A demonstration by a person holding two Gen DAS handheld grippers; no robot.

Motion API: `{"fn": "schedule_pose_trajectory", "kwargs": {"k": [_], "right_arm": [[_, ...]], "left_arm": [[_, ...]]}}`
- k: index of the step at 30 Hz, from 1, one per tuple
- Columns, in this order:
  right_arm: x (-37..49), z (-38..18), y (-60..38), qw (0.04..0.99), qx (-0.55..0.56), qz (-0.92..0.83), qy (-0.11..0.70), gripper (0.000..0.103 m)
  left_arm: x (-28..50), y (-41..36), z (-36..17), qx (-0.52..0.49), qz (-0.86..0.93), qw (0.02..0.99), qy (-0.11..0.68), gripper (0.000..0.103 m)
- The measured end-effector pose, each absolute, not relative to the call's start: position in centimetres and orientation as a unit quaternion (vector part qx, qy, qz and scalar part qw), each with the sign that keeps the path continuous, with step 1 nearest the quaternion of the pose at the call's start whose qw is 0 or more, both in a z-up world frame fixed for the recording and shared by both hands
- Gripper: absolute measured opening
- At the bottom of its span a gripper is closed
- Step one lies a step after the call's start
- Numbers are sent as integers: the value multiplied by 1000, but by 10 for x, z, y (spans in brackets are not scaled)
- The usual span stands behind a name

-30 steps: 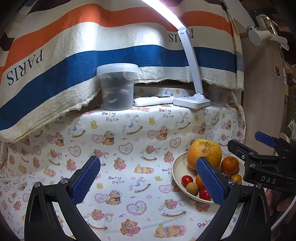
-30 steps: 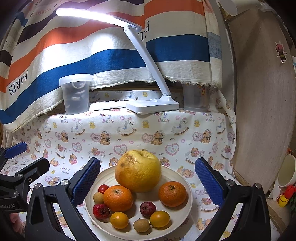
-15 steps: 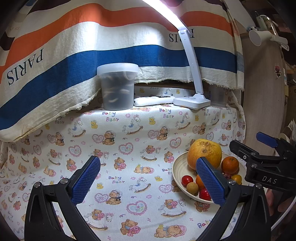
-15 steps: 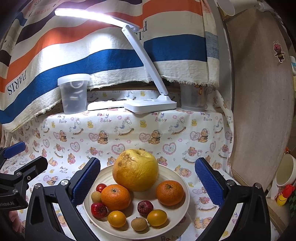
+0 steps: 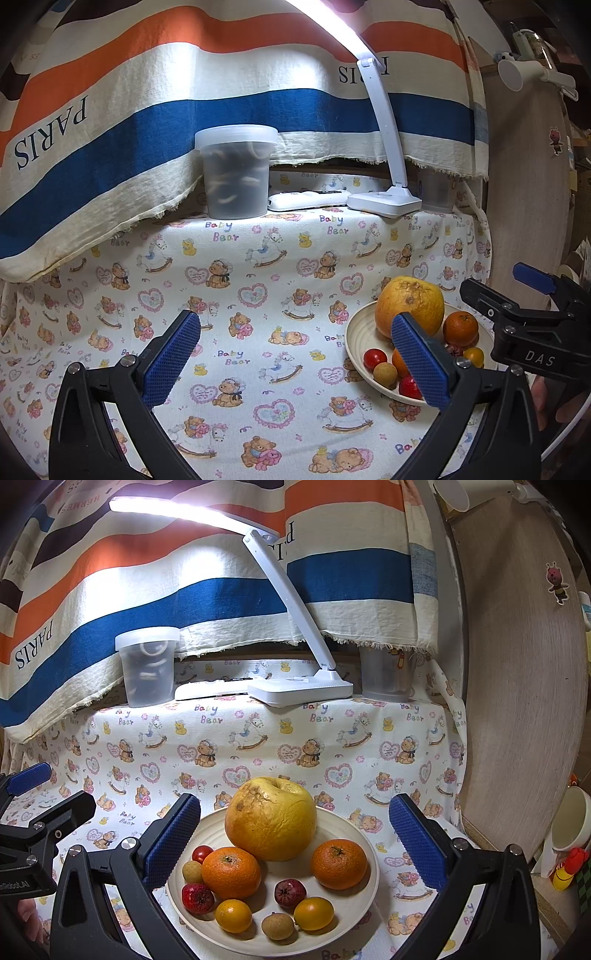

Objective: Organize fruits

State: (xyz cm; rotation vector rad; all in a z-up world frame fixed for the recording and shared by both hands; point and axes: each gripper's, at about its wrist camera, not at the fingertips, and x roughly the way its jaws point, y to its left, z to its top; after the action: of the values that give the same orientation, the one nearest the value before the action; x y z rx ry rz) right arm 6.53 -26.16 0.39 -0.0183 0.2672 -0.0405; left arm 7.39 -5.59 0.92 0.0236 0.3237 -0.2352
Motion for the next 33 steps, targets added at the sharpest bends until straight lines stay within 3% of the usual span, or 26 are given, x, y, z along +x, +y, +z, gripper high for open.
{"fn": "schedule_pose_trajectory", "kwargs": {"k": [33], "right_arm": [[66, 4, -262, 991, -9, -20, 134, 103]], "left_arm": [[75, -55, 8, 12, -114, 980, 165, 103]]}}
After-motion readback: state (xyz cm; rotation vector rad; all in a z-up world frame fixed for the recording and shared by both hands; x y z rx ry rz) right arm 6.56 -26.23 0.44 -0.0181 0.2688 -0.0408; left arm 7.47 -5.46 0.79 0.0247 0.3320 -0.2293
